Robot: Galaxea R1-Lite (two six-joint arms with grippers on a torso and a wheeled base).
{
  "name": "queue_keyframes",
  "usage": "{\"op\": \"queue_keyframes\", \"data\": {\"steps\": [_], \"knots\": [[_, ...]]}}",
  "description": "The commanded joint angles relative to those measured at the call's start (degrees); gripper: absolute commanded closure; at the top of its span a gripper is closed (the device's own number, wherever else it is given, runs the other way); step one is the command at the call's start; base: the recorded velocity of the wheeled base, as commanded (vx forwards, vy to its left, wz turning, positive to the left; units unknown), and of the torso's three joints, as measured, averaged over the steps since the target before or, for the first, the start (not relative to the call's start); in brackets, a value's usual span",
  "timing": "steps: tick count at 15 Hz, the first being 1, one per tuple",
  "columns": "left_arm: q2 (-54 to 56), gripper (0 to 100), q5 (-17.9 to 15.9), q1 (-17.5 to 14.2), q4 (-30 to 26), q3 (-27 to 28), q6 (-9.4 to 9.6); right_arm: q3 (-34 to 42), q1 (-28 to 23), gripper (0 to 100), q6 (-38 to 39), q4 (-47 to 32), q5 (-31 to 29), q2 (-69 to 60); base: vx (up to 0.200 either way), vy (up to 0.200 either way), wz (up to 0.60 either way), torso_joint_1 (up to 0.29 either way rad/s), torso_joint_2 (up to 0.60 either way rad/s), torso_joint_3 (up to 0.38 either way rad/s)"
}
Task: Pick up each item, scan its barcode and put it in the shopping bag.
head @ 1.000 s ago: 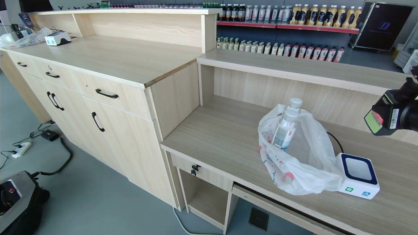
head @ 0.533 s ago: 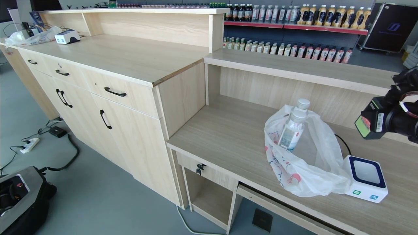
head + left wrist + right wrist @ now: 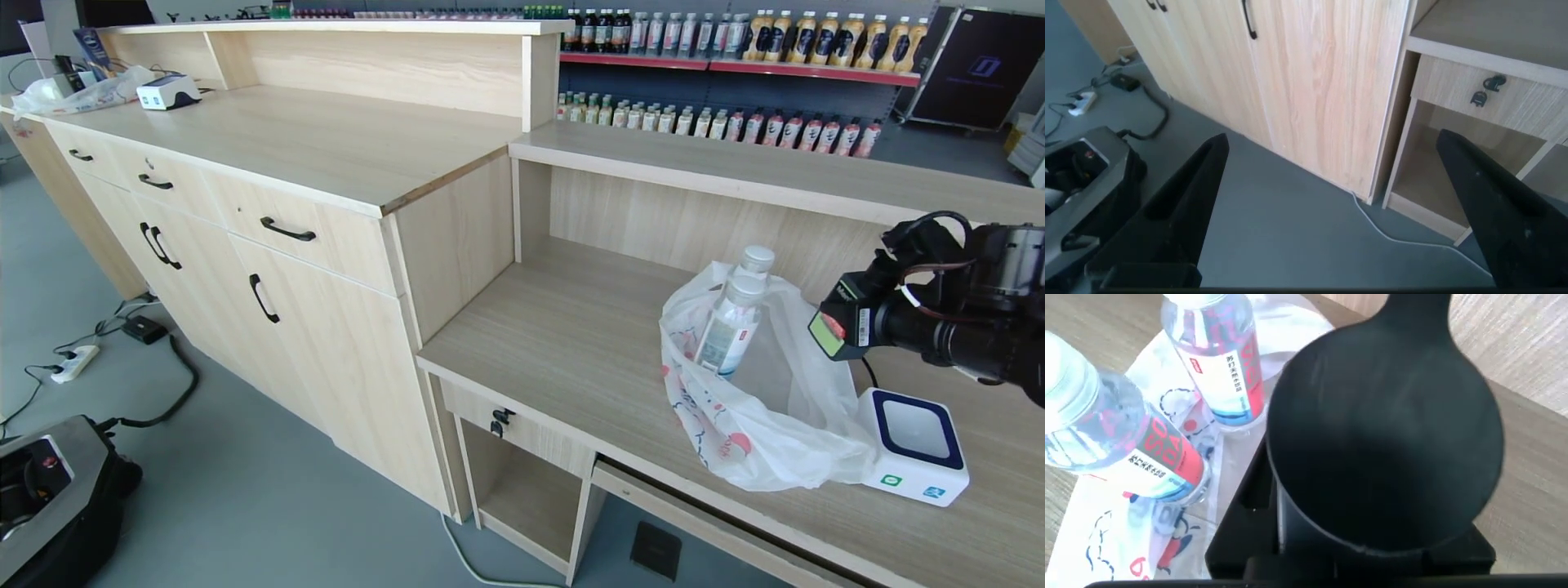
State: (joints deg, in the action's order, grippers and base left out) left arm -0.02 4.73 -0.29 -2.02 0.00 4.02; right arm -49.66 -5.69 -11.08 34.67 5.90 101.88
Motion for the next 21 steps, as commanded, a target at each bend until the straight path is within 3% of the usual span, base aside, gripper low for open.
{"op": "queue_keyframes", "data": {"steps": [1, 8, 21], "knots": [[0.02, 0, 0.02, -0.06, 0.00, 0.00, 0.02, 0.36, -0.02, 100, -1.40, 0.22, 0.43, 4.56, 0.000, 0.000, 0.00, 0.000, 0.00, 0.000], [0.02, 0, 0.02, -0.06, 0.00, 0.00, 0.02, -0.35, 0.95, 100, -1.58, 1.63, 6.23, 7.72, 0.000, 0.000, 0.00, 0.000, 0.00, 0.000], [0.02, 0, 0.02, -0.06, 0.00, 0.00, 0.02, 1.59, 1.56, 100, -1.66, 8.40, 6.76, 14.49, 0.000, 0.000, 0.00, 0.000, 0.00, 0.000]]}}
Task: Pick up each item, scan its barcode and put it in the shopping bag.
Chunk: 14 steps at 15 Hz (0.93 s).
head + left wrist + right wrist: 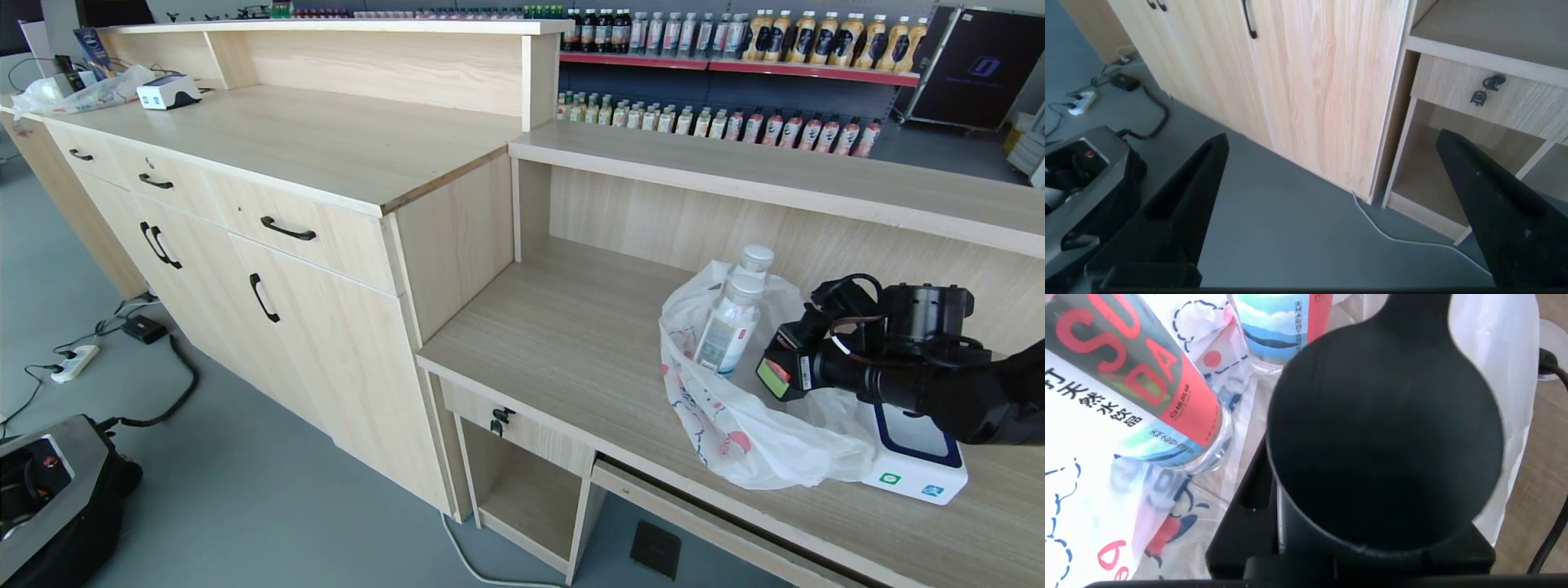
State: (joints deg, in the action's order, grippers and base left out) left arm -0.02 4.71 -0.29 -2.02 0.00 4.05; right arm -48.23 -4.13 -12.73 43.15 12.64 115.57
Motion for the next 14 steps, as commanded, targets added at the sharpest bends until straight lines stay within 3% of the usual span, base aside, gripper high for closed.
{"op": "queue_keyframes", "data": {"steps": [1, 9, 14], "knots": [[0.02, 0, 0.04, -0.06, 0.00, 0.00, 0.00, 0.24, 0.18, 100, 0.07, 1.41, 0.10, 1.59, 0.000, 0.000, 0.00, 0.000, 0.00, 0.000], [-0.06, 0, 0.04, 0.03, 0.00, 0.00, 0.00, -0.38, 1.41, 100, 0.69, 2.99, 0.89, 2.73, 0.000, 0.000, 0.00, 0.000, 0.00, 0.000], [0.02, 0, 0.04, -0.06, 0.00, 0.00, 0.00, -0.64, 2.99, 100, 1.92, 8.52, 0.81, 6.43, 0.000, 0.000, 0.00, 0.000, 0.00, 0.000]]}}
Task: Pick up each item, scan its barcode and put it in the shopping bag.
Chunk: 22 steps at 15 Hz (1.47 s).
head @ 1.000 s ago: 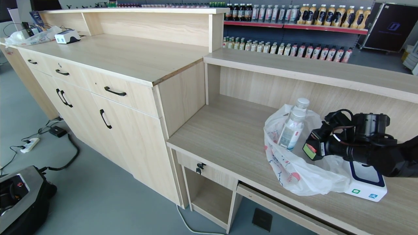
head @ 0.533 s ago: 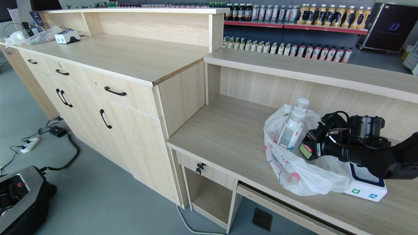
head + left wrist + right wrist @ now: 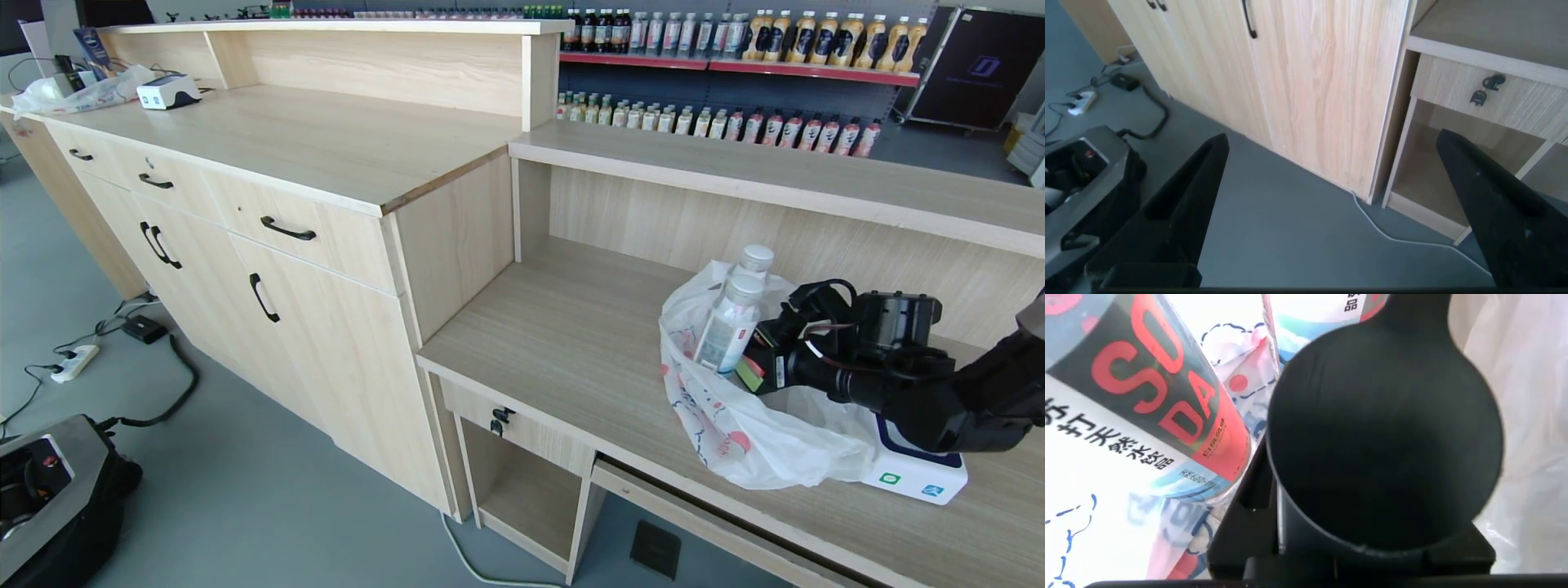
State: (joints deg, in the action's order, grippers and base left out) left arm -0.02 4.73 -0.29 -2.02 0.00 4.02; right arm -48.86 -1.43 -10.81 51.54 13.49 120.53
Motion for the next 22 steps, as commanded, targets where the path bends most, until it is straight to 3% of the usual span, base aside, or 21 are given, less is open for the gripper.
{"op": "queue_keyframes", "data": {"steps": [1, 11, 12, 22], "knots": [[0.02, 0, 0.02, -0.06, 0.00, 0.00, 0.02, 0.08, 0.46, 100, 0.35, 0.67, -0.05, 1.90, 0.000, 0.000, 0.00, 0.000, 0.00, 0.000], [0.02, 0, 0.02, 0.03, 0.00, 0.00, 0.02, -0.18, 0.46, 100, 0.53, 0.05, 0.04, 1.55, 0.000, 0.000, 0.00, 0.000, 0.00, 0.000], [-0.06, 0, 0.02, 0.03, 0.00, 0.00, 0.02, -0.18, 0.46, 0, 0.53, -0.04, 0.13, 1.29, 0.000, 0.000, 0.00, 0.000, 0.00, 0.000], [0.02, 0, 0.02, 0.03, 0.00, 0.00, 0.02, 0.43, -1.47, 0, 0.53, -5.05, 4.35, -8.20, 0.000, 0.000, 0.00, 0.000, 0.00, 0.000]]}}
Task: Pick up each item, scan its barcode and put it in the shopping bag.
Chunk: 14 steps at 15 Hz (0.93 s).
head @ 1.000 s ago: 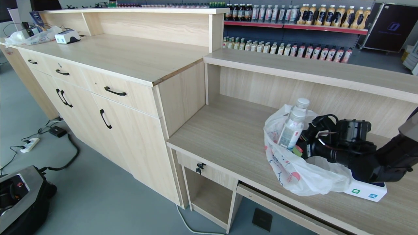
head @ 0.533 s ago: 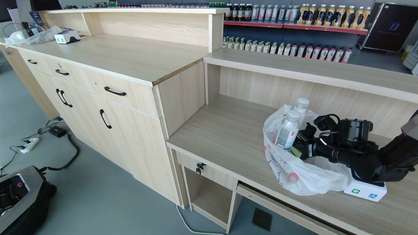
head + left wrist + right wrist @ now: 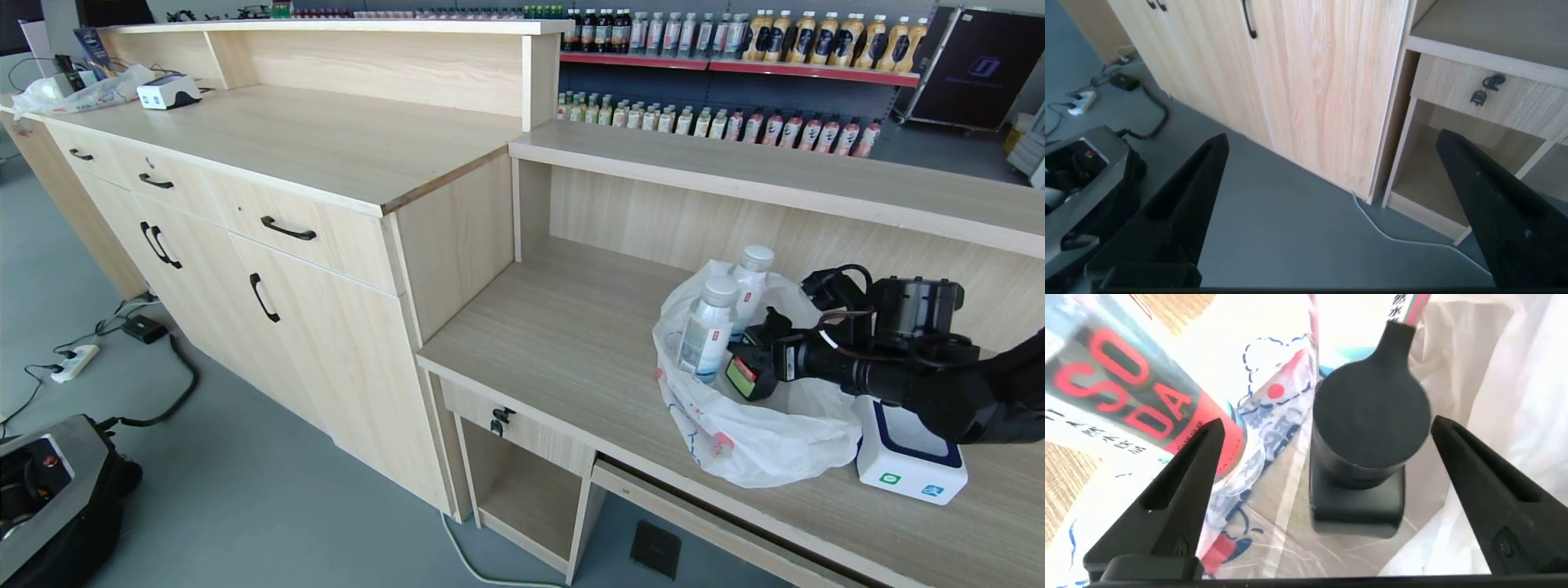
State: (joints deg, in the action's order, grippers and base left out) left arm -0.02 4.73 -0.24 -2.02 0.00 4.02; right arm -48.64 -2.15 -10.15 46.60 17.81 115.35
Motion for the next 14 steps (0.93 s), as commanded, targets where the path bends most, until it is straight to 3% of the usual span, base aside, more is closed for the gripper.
{"op": "queue_keyframes", "data": {"steps": [1, 9, 14], "knots": [[0.02, 0, 0.02, -0.11, 0.00, 0.00, 0.02, 0.30, -1.02, 0, -0.13, -0.11, 0.03, -3.55, 0.000, 0.000, 0.00, 0.000, 0.00, 0.000], [0.02, 0, 0.02, -0.11, 0.00, 0.00, 0.02, 0.12, -2.25, 0, -4.35, -2.92, 0.12, -16.91, 0.000, 0.000, 0.00, 0.000, 0.00, 0.000], [-0.06, 0, 0.02, -0.11, 0.00, 0.00, 0.02, -2.07, -2.78, 0, -9.36, -3.19, 4.43, -26.49, 0.000, 0.000, 0.00, 0.000, 0.00, 0.000]]}}
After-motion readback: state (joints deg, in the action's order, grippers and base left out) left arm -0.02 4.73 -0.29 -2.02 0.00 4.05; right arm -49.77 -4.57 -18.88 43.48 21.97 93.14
